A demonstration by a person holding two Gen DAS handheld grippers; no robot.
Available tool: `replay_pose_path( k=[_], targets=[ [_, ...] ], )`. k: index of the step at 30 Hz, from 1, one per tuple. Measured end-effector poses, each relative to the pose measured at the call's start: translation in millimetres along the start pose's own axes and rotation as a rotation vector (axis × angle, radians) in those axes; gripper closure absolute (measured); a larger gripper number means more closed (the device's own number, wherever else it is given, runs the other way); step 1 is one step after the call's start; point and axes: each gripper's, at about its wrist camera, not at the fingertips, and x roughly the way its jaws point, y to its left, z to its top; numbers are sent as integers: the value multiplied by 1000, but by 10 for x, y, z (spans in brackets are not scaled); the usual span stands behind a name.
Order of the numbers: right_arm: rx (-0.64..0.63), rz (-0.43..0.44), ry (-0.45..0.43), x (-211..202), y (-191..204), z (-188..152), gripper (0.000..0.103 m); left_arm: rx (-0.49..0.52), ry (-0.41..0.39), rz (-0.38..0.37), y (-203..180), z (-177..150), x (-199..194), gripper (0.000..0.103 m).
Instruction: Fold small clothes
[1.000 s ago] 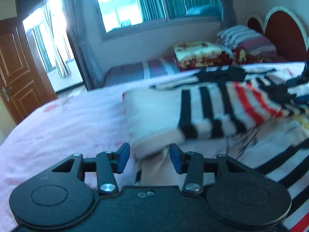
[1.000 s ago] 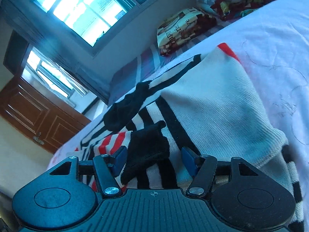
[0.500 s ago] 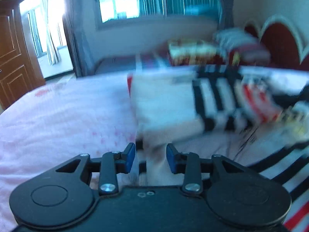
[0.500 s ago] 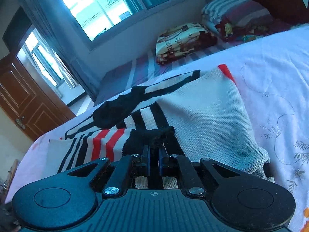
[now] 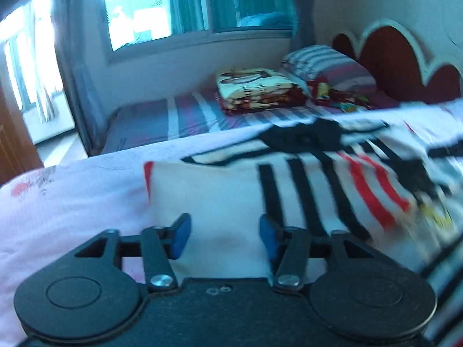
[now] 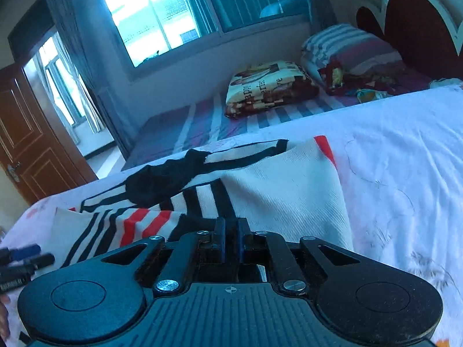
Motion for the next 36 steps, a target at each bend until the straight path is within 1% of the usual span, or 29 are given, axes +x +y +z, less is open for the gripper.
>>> replay_pose_path(
  k=[2,3,4,5,6,7,8,9,10,12,13,14,15,16,17,19,20,21,22,24,25,26,28,30,32,33,34,36],
  targets=[
    [-21,38,33,134,25,32,95,-74,4,-9,171,116,197,51],
    [-51,58,48,195,63,28,95,-87,14,-9,230,168,289,52],
    [-93,76,62,255,117,17,95,-83,16,-8,269,205,379,52],
    [-138,73,81,330,172,-5,95,-74,22,-9,298,239,474,52],
    [-173,49,98,411,212,-27,95,-64,48,-13,320,266,605,52],
    [-185,29,101,485,222,-53,95,-42,86,-22,348,242,761,50],
    [-181,23,83,525,212,-67,95,-23,99,-34,376,239,868,43],
    [-174,12,77,568,207,-68,95,-18,87,-37,413,249,917,33],
    [-170,-1,73,600,214,-56,95,-21,92,-39,451,263,957,30],
    [-172,-14,76,641,237,-42,95,-76,96,-53,534,264,943,29],
    [-179,-25,80,632,259,-21,95,-87,88,-37,533,264,882,33],
    [-180,-32,69,598,297,5,95,-89,68,-4,493,267,775,46],
    [-182,-15,35,532,350,35,95,-81,35,12,418,274,643,46],
    [-185,15,8,483,423,63,95,-77,-4,-18,308,278,509,44],
    [-191,48,3,487,522,84,95,-62,-23,-52,168,284,423,41],
    [-193,116,40,614,749,93,95,-22,-39,-101,-160,306,360,40],
    [-183,152,70,699,850,86,95,-18,-37,-129,-299,315,370,39],
    [-183,168,88,780,941,70,95,-17,-29,-138,-402,313,394,39],
    [-195,161,108,864,1020,41,95,-12,-11,-138,-486,302,443,39],
    [-244,94,179,1059,1096,-71,96,15,73,-103,-572,199,630,37],
    [-267,103,149,1059,1087,-118,96,22,56,-102,-565,113,648,35],
    [-279,109,144,1051,1063,-133,96,20,38,-111,-522,56,634,33],
    [-291,96,153,1003,1013,-118,96,8,32,-120,-404,-5,542,33],
    [-301,38,145,906,908,-98,95,15,24,-94,-256,-87,412,32],
    [-314,-23,142,779,693,-121,96,8,20,-74,-104,-168,290,32],
    [-318,-40,135,725,574,-142,96,8,19,-54,-42,-193,248,32],
    [-306,-42,128,678,472,-153,96,10,24,-30,-2,-217,223,32],
    [-251,-20,126,646,363,-148,96,-8,24,-37,40,-207,221,33]
  ],
)
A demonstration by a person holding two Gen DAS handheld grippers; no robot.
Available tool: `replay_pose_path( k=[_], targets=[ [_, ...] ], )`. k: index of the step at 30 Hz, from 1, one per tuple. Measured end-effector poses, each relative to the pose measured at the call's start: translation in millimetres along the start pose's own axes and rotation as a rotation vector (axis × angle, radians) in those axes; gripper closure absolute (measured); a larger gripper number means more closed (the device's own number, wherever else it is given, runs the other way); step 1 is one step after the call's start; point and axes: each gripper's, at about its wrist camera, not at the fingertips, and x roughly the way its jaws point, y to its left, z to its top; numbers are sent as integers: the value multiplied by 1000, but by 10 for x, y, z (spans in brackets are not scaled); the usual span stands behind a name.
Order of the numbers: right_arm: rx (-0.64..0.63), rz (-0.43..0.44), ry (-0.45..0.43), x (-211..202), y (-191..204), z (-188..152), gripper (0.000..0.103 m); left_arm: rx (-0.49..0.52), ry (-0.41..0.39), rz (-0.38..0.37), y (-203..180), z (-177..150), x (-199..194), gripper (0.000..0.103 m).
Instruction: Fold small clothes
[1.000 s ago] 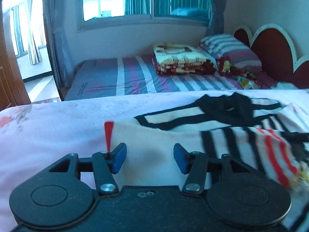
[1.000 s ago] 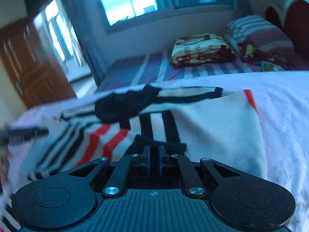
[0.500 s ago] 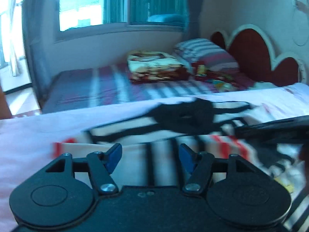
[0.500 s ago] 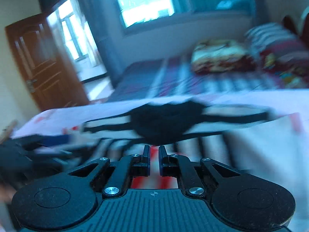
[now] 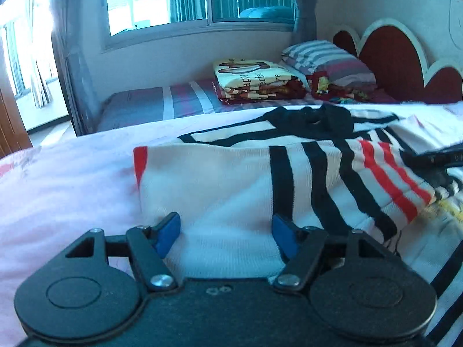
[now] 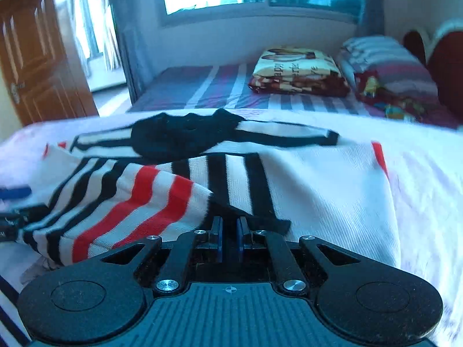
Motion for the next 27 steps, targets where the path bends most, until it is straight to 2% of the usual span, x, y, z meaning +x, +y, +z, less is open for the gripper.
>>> replay_pose_path(
  k=[1,2,3,5,6,8,10,12,15,18,19,21,22,23,24,25,27],
  targets=[
    [15,-2,3,3,-18,29,95,8,4,16,-36,39,5,34],
    [26,-5,1,-24,5,56,95,16,0,34,-97,81,-17,40],
    [23,-2,-15,-78,40,72,95,23,-11,33,-163,110,-64,41],
    [-4,12,-38,-205,125,27,95,36,-44,3,-316,114,-194,39],
    [-16,25,-38,-252,175,-17,95,43,-51,-1,-392,103,-237,34],
    [-44,35,-21,-294,209,-128,95,35,-33,-7,-487,44,-251,31],
    [-68,11,-19,-274,189,-242,95,5,25,5,-481,-72,-173,31],
    [-25,22,-11,-312,109,-251,95,-64,17,-17,-386,-127,-210,32],
    [0,3,-22,-435,-12,-236,95,-52,6,16,-371,-96,-317,37],
    [47,0,-37,-469,-195,-237,95,-72,27,22,-347,-129,-269,35],
    [72,10,-8,-447,-258,-248,95,-80,25,27,-357,-131,-264,35],
    [132,56,-5,-461,-361,-266,95,-93,28,42,-392,-121,-263,35],
    [167,75,-4,-463,-405,-263,88,-99,29,47,-400,-113,-270,35],
    [200,99,-4,-469,-458,-250,63,-105,26,52,-399,-112,-282,36],
    [220,133,-16,-476,-488,-245,50,-117,14,57,-391,-120,-301,37],
    [224,150,-35,-495,-494,-244,41,-134,2,59,-375,-133,-317,37],
    [173,150,-33,-456,-429,-230,43,-153,-12,63,-364,-172,-329,37]
  ],
)
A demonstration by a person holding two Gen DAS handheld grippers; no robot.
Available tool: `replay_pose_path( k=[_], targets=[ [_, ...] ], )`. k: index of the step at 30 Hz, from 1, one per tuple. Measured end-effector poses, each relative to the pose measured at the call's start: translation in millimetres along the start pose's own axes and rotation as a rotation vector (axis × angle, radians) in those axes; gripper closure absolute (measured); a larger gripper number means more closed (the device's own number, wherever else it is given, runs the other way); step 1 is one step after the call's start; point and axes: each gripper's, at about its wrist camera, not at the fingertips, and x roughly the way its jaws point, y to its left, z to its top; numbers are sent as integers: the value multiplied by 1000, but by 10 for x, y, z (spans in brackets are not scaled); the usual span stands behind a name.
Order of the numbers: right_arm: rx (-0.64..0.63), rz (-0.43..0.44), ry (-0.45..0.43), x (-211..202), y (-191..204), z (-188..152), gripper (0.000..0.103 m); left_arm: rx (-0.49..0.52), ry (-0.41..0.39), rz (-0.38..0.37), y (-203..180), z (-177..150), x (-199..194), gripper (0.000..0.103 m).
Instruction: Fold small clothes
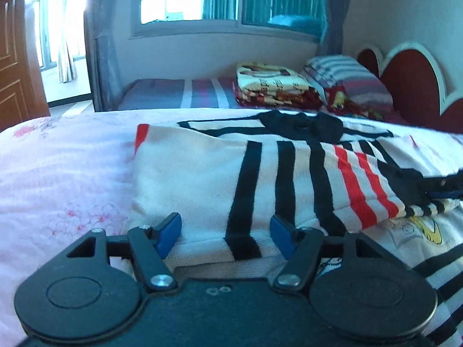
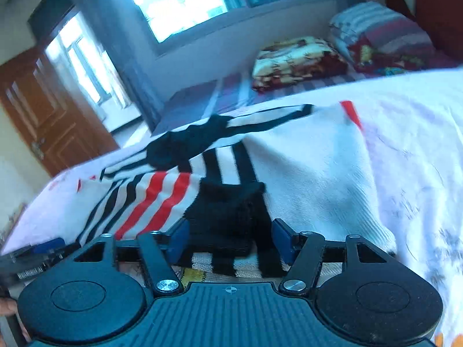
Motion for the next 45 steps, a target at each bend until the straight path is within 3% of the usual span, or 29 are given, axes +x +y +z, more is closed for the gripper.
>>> replay_pose_path(
  k=[1,2,4,8,13,14,16,18,19,24,29,45],
  targets=[
    [-32,-10,3,28,27,-4,69,2,1,7,-12,-21,-3,37],
    [-64,-22,8,55,51,-13,84,9,0,18,-36,-24,-5,37],
    [-72,-7,14,57,36,-22,94,-23,-7,26,-43,-6,-49,38],
    [-99,15,13,-67,22,-81,94,-74,-9,52,46,14,-81,38],
    [-122,-47,11,-42,5,-64,94,30,21,100,-61,35,-53,40],
    [-143,-88,-29,-117,38,-45,94,48,-9,99,-104,50,-111,38],
    [-173,-57,-66,-220,73,-34,94,110,-20,104,-204,30,-132,27],
    [-188,-34,1,-111,87,-66,94,117,53,112,-221,-50,15,23],
    [-198,-48,51,-5,84,-111,94,93,35,110,-195,-70,17,22],
    [-159,-64,47,-47,93,-87,93,109,55,130,-225,-33,-18,23],
    [-187,-84,26,-313,287,-148,93,113,49,136,-233,-28,-295,27],
    [-132,-118,17,-1239,489,-661,93,124,80,120,-74,-640,-1147,27]
  ],
)
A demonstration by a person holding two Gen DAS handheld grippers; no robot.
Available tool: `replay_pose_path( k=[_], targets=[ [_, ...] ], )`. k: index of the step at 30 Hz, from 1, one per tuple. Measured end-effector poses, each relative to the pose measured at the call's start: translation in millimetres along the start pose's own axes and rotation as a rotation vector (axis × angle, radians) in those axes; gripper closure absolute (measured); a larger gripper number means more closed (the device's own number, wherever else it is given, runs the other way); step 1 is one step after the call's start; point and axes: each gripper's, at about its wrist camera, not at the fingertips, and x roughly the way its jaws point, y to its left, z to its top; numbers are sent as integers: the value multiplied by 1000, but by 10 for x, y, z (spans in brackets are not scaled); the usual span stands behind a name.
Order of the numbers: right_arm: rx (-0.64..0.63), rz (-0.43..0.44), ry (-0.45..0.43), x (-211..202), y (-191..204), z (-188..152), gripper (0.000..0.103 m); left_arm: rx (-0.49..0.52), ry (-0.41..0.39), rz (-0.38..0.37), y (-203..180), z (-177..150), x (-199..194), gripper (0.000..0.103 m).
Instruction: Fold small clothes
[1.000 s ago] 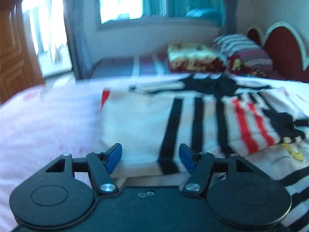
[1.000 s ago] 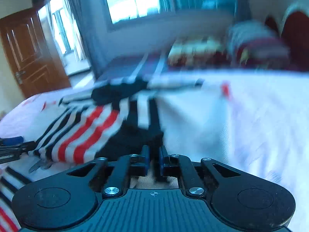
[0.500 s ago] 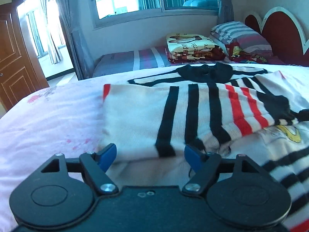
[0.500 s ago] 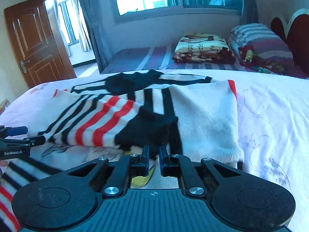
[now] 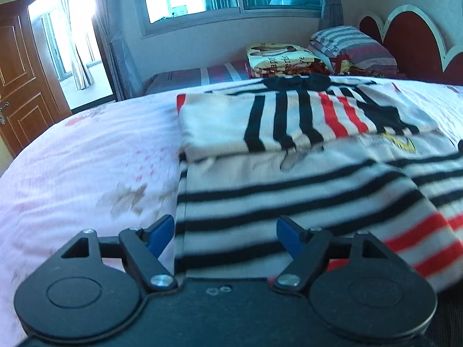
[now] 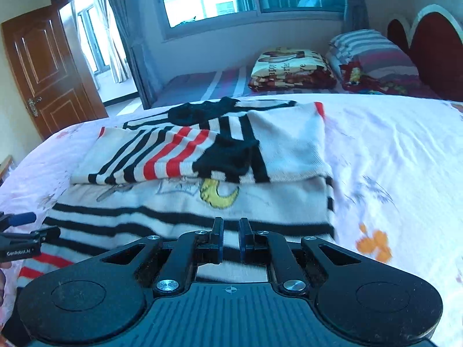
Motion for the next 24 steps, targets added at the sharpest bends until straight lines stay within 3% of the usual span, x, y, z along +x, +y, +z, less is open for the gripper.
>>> replay_pose_path(
  k=[7,10,14,20,24],
  targets=[
    [80,-9,17,-574,-165,-404,90,-77,54,-71,159,-525,-477,31],
    [107,-20,19,-864,-200,-661,18,-149,85,-128,235,-786,-691,43],
    [135,-2,35,-1187,-205,-1004,20,-276,112,-223,363,-994,-930,43],
    [398,100,101,-1272,-481,-1401,40,-593,158,-463,701,-1137,-842,44],
    [478,144,86,-1195,-557,-1443,41,-603,180,-504,728,-1040,-695,45]
  ],
)
